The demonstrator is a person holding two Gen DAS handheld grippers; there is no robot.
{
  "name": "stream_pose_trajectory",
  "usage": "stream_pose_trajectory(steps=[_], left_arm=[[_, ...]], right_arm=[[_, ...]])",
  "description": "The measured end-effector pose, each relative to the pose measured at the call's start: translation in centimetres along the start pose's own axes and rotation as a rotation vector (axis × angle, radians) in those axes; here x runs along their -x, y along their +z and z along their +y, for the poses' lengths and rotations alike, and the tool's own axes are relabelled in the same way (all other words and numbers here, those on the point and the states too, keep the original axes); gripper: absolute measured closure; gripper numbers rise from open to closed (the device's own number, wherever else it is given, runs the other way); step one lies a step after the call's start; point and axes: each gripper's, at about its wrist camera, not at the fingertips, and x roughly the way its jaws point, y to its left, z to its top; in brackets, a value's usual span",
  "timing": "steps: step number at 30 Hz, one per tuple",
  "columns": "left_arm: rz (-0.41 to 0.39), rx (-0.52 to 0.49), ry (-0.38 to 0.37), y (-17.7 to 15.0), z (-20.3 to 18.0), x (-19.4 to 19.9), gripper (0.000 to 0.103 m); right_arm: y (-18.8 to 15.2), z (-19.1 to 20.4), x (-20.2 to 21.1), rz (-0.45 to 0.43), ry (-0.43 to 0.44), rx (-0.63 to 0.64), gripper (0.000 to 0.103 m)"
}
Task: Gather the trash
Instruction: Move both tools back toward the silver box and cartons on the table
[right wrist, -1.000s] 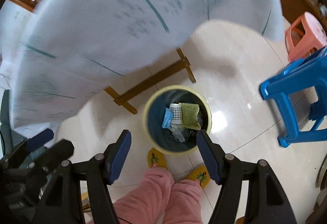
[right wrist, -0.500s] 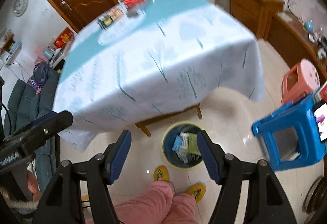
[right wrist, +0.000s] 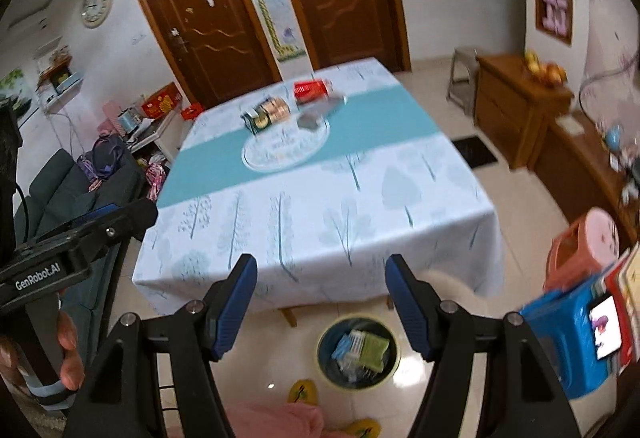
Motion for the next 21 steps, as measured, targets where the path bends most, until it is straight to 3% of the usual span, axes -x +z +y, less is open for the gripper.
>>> stream_pose_trajectory(steps=[10, 16, 21], left_arm=[[-0.013, -0.021, 0.048, 2.1, -0.1, -0.6, 0.015], [0.044, -0.059, 0.072, 4.1, 1.1, -4.3, 0.015], [0.062, -0.114, 0.063, 7.9, 2.7, -8.5, 0.015]], right_arm=[[3.7, 0.7, -1.3, -0.028, 0.025, 0.043, 0.036], [5.6, 1.1, -4.5, 0.008, 0.017, 0.056, 0.036], [8.4, 1.8, -7.9, 0.032, -0.006, 0.053, 0.036]])
